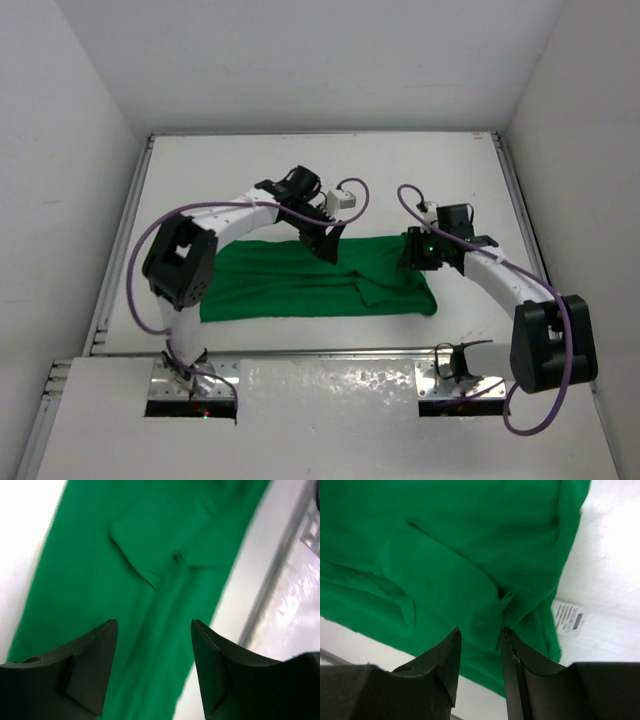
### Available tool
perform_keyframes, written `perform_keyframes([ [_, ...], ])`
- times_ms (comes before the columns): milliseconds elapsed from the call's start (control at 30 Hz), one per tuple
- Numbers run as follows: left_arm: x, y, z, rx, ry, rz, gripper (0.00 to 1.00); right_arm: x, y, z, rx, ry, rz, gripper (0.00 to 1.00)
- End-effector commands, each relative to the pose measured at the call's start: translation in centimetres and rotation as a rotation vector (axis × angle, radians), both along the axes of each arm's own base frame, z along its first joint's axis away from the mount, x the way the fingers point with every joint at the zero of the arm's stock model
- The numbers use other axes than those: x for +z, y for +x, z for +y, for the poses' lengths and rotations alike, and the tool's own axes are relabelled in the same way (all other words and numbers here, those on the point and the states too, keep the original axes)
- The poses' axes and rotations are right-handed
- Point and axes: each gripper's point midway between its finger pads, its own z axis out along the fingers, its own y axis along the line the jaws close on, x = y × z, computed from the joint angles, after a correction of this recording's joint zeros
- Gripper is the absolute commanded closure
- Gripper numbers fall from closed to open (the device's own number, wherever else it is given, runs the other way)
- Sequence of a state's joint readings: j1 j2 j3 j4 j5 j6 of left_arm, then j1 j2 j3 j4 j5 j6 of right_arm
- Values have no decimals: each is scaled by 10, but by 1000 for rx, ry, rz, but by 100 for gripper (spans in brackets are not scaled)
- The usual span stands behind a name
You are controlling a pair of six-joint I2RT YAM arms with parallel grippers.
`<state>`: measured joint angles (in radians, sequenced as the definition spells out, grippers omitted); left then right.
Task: Fold and stack the t-shirts
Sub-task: Fold the other side of the tshirt into a rectangle
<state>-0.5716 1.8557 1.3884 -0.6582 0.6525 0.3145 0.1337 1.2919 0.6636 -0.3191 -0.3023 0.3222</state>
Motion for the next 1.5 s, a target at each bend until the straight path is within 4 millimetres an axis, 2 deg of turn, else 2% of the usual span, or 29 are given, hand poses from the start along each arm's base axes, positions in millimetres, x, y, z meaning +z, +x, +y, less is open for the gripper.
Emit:
perform_keyframes([
  [0, 7, 21, -33, 42, -58, -12, 42, 0, 3, 12, -4, 55, -20, 63],
  [33, -4, 27, -38, 58, -32, -19, 41, -3, 1, 13, -6, 58, -9, 63],
  [100, -15, 24, -49, 52, -13, -15, 40, -8, 2, 12, -15, 49, 7, 63],
  [133, -26, 23, -55, 56, 11, -4, 40, -12, 1, 11, -13, 42, 21, 63],
  [233, -45, 27, -59, 69, 63, 3, 40, -22, -2, 10, -9, 27, 48, 63],
  [433, -55, 37, -72, 78, 64, -11, 43, -27, 3, 8, -22, 17, 40, 63],
  [533, -59, 36, -77, 68, 69, -11, 49, -32, 1, 8, -23, 16, 50, 66],
  [567, -60, 36, -77, 72, 71, -11, 53, -32, 1, 8, -24, 20, 48, 67],
  [700, -56, 44, -81, 95, 54, -45, 63, -39, -3, 9, -28, 27, 62, 71],
  [800, -56, 45, -82, 104, 55, -37, 65, -42, -4, 8, -35, 26, 65, 79],
  [867, -53, 41, -82, 94, 47, -23, 61, -43, -5, 8, -33, 22, 68, 84],
  [933, -44, 32, -82, 64, 23, -8, 49, -40, -5, 7, -25, 17, 59, 87],
  [1000, -36, 20, -79, 33, 7, 9, 44, -37, -3, 6, -12, 8, 41, 90],
  [1067, -32, 13, -77, 12, -7, 24, 42, -32, 0, 4, -8, -8, 27, 97],
  [1133, -24, 7, -78, -9, -27, 40, 42, -30, -2, 2, 11, -28, 33, 98],
  [1167, -18, 8, -80, -10, -39, 30, 42, -28, -1, 1, 15, -32, 29, 94],
  [1233, -10, 16, -83, 6, -52, 2, 42, -26, -2, 0, 31, -43, 33, 80],
  [1300, -6, 27, -85, 37, -48, -32, 45, -22, 1, 0, 35, -46, 20, 72],
  [1433, -21, 29, -89, 57, -18, -4, 49, -13, 10, -2, 12, -53, -15, 72],
  [1467, -34, 28, -87, 56, 20, 0, 50, -13, 11, -2, 8, -51, -18, 72],
])
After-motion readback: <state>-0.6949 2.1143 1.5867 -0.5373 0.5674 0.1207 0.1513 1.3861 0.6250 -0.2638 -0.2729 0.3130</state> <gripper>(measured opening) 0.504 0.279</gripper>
